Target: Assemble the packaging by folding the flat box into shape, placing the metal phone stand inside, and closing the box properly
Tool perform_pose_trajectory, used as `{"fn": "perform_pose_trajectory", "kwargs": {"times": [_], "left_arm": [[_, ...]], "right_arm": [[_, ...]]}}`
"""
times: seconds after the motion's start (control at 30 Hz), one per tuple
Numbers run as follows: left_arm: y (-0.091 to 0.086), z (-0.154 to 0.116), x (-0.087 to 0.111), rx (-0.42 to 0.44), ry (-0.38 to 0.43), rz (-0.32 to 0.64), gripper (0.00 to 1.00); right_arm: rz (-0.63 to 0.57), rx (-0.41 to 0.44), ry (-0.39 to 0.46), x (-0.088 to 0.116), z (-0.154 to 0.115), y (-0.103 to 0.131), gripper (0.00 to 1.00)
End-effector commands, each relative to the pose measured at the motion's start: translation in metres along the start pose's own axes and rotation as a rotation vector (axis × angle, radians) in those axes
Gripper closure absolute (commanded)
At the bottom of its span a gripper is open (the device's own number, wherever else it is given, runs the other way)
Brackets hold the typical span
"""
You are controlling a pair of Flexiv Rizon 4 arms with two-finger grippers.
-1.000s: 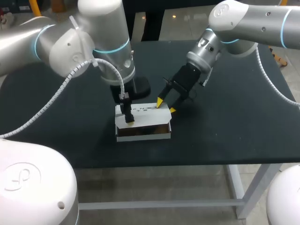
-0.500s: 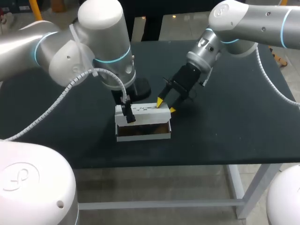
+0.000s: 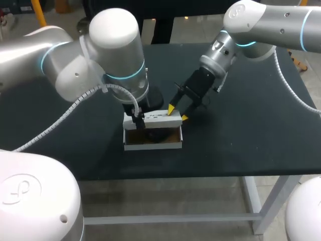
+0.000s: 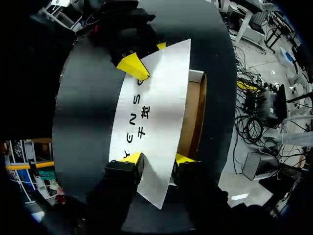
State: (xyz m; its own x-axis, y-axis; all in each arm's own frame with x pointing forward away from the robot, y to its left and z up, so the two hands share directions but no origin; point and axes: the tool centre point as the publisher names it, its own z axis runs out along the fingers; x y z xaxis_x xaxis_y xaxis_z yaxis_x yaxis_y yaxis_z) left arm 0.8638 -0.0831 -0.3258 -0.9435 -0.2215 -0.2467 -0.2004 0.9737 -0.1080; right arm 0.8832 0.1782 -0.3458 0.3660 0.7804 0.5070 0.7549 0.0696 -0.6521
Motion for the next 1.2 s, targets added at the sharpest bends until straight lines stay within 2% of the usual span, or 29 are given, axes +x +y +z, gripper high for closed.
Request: {"fn": "perform_pose_trajectory", "kwargs": {"times": [0.03,0.27,0.63,1.2], "left_arm": [[-0.001,0.001,0.003,-0.007,-0.020,-0.001,0.69],[-0.001,0.002,0.006,-0.012,-0.036,0.019,0.72],[0.000,0.004,0.011,-0.028,-0.040,0.049,0.67],[0.000,0.017,0.023,-0.057,-0.033,0.081,0.59]], "right_arm": [[0.000,0.009,-0.004,0.000,0.000,0.001,0.54],[-0.001,0.007,-0.003,0.000,0.000,0.001,0.57],[0.001,-0.007,-0.014,-0.006,-0.004,-0.004,0.53],[0.000,-0.010,-0.018,-0.015,-0.004,-0.008,0.54]]}}
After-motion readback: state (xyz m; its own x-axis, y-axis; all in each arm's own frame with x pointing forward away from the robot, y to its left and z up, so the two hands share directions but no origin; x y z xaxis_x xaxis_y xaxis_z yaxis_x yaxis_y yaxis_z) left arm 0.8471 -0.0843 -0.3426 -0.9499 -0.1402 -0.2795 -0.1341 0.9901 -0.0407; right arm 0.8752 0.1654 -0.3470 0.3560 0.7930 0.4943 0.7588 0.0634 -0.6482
